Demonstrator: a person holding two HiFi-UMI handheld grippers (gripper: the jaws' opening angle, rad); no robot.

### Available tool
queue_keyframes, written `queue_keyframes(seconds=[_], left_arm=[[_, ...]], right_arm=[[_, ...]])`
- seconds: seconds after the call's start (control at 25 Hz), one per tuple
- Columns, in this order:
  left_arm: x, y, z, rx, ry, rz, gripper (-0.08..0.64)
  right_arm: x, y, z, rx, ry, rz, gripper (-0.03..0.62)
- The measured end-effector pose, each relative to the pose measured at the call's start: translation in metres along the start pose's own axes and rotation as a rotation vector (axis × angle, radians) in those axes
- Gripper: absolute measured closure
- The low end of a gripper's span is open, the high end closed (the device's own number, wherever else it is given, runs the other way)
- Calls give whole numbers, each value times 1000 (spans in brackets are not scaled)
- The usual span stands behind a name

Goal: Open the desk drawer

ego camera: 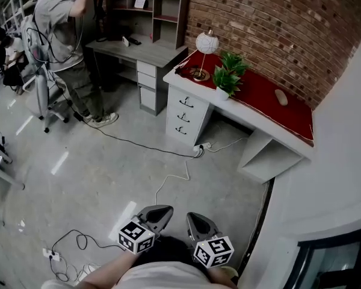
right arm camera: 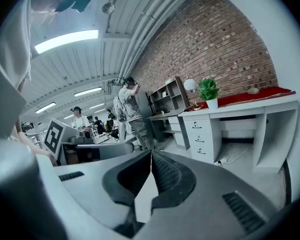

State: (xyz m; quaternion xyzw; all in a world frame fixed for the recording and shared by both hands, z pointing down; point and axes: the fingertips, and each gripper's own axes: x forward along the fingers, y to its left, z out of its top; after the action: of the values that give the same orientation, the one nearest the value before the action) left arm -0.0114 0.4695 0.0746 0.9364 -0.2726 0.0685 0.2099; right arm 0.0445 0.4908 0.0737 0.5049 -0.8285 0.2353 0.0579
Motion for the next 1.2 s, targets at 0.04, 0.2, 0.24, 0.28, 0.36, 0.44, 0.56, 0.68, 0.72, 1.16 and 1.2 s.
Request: queue_keyframes(seconds=[0.04,0.2,0.24,0.28,0.36,0.44,0.56,0.68,0.72,1.16,1.2], left_arm=[[4,-3,-1,6,0,-1,551],[17,-13,1,11,-27,13,552],[19,-18,0,11,-32,13,551],[20,-22,-1,15,-33,10,551],[26,-29,-3,27,-20,-2,552],[31,-30,-3,29,-9,-9,551],[39,-25,2,29,-12,-3,551],[53,-20,12,42,-21,-3,552],[56,-17,15,46,-22,-6,551],[105,43,38,31,13,-19,552],[110,49,42,29,14,-22,551]], right_arm=[[-3,-5,0,-3,-6,-1,575],[-18,-18,3,9,-52,14,575],[-22,-20,3,15,-60,18,575],[-24,-22,2,19,-66,23,575],[-26,-26,2,20,-67,30,575],[-27,-32,6,18,-69,34,575],[-26,-39,11,26,-78,42,575],[-19,-53,15,31,-73,27,575],[-16,-58,17,37,-78,17,575],[48,-101,43,81,-62,-5,575],[55,-105,46,82,-57,-6,575]])
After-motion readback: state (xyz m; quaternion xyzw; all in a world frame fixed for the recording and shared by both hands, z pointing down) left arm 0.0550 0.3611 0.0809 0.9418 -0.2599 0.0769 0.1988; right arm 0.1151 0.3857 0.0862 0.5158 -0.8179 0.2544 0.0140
